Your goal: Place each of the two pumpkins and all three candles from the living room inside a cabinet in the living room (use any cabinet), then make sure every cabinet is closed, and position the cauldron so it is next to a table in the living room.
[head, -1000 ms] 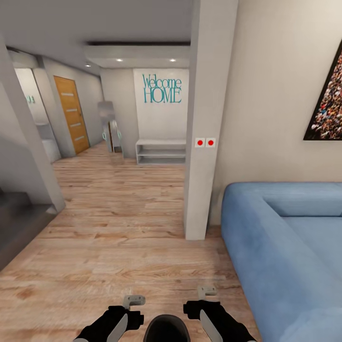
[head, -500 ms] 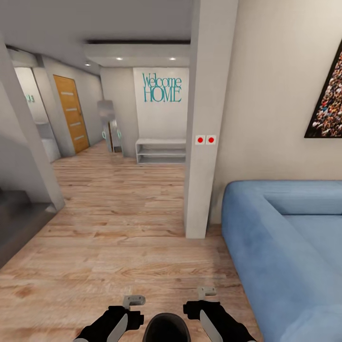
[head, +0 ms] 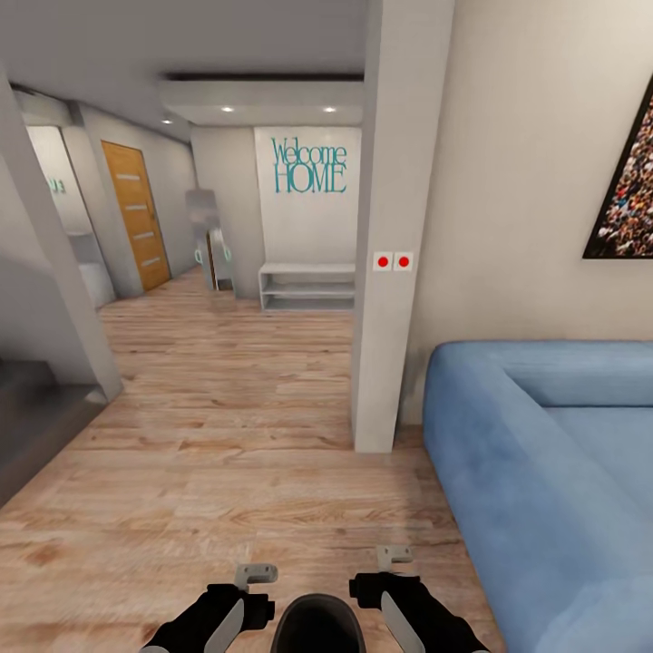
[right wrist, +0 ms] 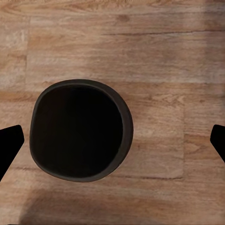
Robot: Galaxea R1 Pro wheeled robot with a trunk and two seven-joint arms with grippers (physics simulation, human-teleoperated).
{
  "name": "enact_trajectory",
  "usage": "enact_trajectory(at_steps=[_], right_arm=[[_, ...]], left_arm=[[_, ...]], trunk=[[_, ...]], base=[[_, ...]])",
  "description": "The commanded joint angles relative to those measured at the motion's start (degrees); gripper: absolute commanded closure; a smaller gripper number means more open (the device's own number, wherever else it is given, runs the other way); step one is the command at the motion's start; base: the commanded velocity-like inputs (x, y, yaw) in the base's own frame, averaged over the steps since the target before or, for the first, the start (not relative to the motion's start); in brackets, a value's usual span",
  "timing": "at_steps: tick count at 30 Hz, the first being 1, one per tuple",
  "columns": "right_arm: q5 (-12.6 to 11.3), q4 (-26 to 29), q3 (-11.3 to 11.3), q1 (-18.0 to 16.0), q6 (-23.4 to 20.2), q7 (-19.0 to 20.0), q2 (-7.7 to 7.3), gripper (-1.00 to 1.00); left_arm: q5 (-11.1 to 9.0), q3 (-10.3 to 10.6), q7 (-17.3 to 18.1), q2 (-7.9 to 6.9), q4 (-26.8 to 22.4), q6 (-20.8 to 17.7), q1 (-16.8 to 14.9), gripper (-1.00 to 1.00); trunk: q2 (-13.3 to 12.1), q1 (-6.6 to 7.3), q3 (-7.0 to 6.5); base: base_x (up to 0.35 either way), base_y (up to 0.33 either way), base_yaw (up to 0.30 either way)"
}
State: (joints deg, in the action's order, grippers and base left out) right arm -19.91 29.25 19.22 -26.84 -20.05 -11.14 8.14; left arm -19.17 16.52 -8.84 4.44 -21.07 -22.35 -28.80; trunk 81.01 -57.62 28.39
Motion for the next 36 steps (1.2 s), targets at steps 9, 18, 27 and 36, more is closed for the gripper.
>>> enact_trajectory(at_steps=[9, 18, 27, 36], right_arm=[[-0.62, 0.02, 0.32, -0.05, -0.63, -0.54, -0.05, -1.0], [-0.58, 0.02, 0.41, -0.04, -0.38, -0.54, -0.05, -1.0], [-0.59, 0.09, 0.47, -0.06, -0.1, -0.54, -0.05, -1.0], [-0.57, 0.11, 0.53, -0.03, -0.07, -0.54, -0.05, -1.0]], left_arm=[[-0.61, 0.44, -0.48, -0.03, -0.12, -0.17, -0.03, -1.0], [-0.61, 0.46, -0.48, 0.03, -0.12, 0.19, -0.03, -1.0], [-0.54, 0.49, -0.48, 0.03, -0.12, 0.57, -0.03, -1.0], [-0.52, 0.51, -0.48, 0.02, -0.12, 0.6, -0.03, -1.0]], trunk=[[3.66, -1.98, 1.68], [7.27, -3.96, 3.3], [10.88, -5.94, 4.91], [14.49, -7.91, 6.53]], base=[[0.0, 0.0, 0.0], [0.0, 0.0, 0.0], [0.0, 0.0, 0.0], [0.0, 0.0, 0.0]])
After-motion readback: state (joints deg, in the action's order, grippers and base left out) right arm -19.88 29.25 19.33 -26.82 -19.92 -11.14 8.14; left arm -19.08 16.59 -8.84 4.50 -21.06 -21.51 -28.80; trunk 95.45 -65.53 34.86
